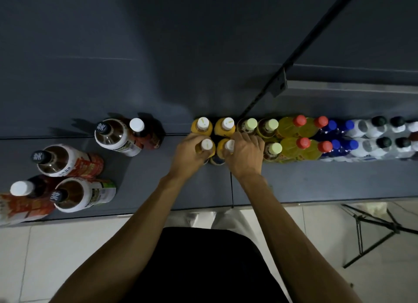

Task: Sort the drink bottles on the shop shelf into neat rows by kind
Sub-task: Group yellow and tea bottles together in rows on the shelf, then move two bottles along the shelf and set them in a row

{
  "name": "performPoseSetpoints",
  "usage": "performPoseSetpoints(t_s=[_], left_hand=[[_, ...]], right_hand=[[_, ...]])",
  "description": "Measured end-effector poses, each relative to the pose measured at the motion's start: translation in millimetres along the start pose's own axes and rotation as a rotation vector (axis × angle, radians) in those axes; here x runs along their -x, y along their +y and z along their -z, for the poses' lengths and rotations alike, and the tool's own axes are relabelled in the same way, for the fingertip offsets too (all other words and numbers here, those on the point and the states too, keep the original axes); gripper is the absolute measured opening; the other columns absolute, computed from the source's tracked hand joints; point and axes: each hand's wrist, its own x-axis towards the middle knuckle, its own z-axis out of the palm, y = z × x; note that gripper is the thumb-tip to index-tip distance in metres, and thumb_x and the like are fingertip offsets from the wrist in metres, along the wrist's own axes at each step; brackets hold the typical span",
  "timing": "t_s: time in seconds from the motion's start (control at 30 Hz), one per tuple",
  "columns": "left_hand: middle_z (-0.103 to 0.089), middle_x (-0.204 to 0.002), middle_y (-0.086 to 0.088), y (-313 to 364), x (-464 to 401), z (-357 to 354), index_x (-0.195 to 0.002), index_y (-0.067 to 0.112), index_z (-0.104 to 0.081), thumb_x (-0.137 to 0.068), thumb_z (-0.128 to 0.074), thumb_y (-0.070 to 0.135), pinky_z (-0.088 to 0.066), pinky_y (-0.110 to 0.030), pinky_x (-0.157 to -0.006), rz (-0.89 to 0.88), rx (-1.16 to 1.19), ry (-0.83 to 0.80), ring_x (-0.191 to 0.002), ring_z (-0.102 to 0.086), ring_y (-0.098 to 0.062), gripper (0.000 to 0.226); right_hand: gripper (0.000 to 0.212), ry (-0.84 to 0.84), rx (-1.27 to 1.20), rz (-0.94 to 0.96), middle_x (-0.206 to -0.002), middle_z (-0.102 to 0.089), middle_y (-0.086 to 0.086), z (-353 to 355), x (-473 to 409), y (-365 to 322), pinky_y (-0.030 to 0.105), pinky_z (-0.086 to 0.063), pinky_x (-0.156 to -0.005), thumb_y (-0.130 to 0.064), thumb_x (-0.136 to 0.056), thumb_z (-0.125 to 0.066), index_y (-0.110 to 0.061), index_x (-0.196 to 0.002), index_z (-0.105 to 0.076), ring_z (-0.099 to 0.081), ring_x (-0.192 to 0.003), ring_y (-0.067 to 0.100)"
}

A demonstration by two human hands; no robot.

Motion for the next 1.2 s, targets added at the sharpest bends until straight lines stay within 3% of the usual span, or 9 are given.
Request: performPoseSetpoints(t_s=[0.2,0.37,0.47,0.53,0.63,0.77,1.0,1.1,1.2], left_hand=[[-0.061,-0.114,-0.004,1,11,-3,-0.112,0.008,-0.066,-0.080,-0.051,0.053,-0.042,-0.026,-0.079,0.029,0.039,0.010,-0.098,-0.055,-0.013,0.057],[-0.055,-0.121,0.009,2,25,1,-0.137,0.012,-0.049,-0.087,-0.062,0.015,-0.042,-0.013,-0.090,-0.034,0.097,-0.010,-0.109,-0.053,-0.004,0.052],[-0.057,-0.131,0.003,4,45,7,-0.135,0.015,-0.053,-0.086,-0.059,0.015,-0.044,-0.035,-0.103,-0.026,0.081,0.057,-0.121,-0.053,-0.017,0.049],[-0.058,-0.130,0.003,9,64,16,-0.131,0.015,-0.055,-0.084,-0.056,0.016,-0.040,-0.023,-0.104,-0.037,0.074,0.105,-0.122,-0.053,-0.013,0.047],[-0.059,-0.123,0.006,16,99,32,-0.124,0.017,-0.061,-0.088,-0.054,0.000,-0.034,-0.001,-0.092,-0.006,-0.003,0.160,-0.118,-0.053,-0.009,0.040],[-0.065,-0.113,0.007,21,161,45,-0.113,0.023,-0.063,-0.093,-0.051,0.009,-0.044,-0.015,-0.094,-0.042,-0.001,0.242,-0.106,-0.058,0.002,0.027],[-0.063,-0.123,0.003,22,254,66,-0.124,0.020,-0.057,-0.097,-0.052,0.006,-0.042,-0.019,-0.099,0.055,0.103,0.286,-0.109,-0.057,0.006,0.031],[-0.066,-0.110,0.003,18,283,78,-0.122,0.011,-0.061,-0.096,-0.052,0.005,-0.048,-0.013,-0.079,0.096,0.117,0.330,-0.095,-0.063,0.001,0.028],[-0.068,-0.109,-0.003,11,308,93,-0.120,0.009,-0.062,-0.096,-0.052,0.003,-0.049,-0.019,-0.089,0.102,0.160,0.384,-0.096,-0.066,-0.005,0.027]], right_hand=[[0.036,-0.008,-0.077,-0.009,-0.113,-0.064,0.014,8,9,-8,0.043,-0.029,-0.107,-0.026,-0.084,-0.061,-0.009,-0.116,-0.061,-0.051,-0.116,0.036],[0.038,0.022,-0.277,0.139,-0.116,-0.063,0.015,19,30,-21,0.047,-0.044,-0.093,-0.023,-0.086,-0.063,-0.009,-0.121,-0.061,-0.053,-0.113,0.036],[0.036,-0.013,-0.572,0.084,-0.118,-0.065,0.007,27,46,-31,0.020,-0.048,-0.084,-0.027,-0.091,-0.063,-0.012,-0.123,-0.061,-0.056,-0.104,0.018],[0.033,-0.087,-0.830,0.003,-0.114,-0.066,0.002,34,62,-37,0.003,-0.042,-0.069,-0.029,-0.093,-0.062,-0.015,-0.123,-0.062,-0.053,-0.094,0.006],[0.034,-0.153,-1.004,0.055,-0.112,-0.062,-0.003,33,92,-35,0.009,-0.043,-0.075,-0.029,-0.094,-0.061,-0.015,-0.124,-0.061,-0.054,-0.101,0.008],[0.035,-0.316,-1.230,0.030,-0.133,-0.057,-0.001,15,141,-21,0.035,-0.044,-0.101,-0.034,-0.092,-0.062,-0.022,-0.125,-0.058,-0.052,-0.124,0.016],[0.038,-0.455,-1.339,0.042,-0.125,-0.057,-0.007,14,204,-31,0.008,-0.047,-0.082,-0.023,-0.094,-0.061,-0.016,-0.131,-0.056,-0.055,-0.111,0.002],[0.037,-0.498,-1.265,0.095,-0.129,-0.058,-0.002,19,221,-51,0.014,-0.043,-0.090,-0.026,-0.095,-0.060,-0.017,-0.131,-0.056,-0.055,-0.116,0.007],[0.038,-0.515,-1.218,0.154,-0.133,-0.057,0.001,23,233,-75,0.025,-0.042,-0.100,-0.029,-0.095,-0.059,-0.019,-0.132,-0.054,-0.054,-0.119,0.010]])
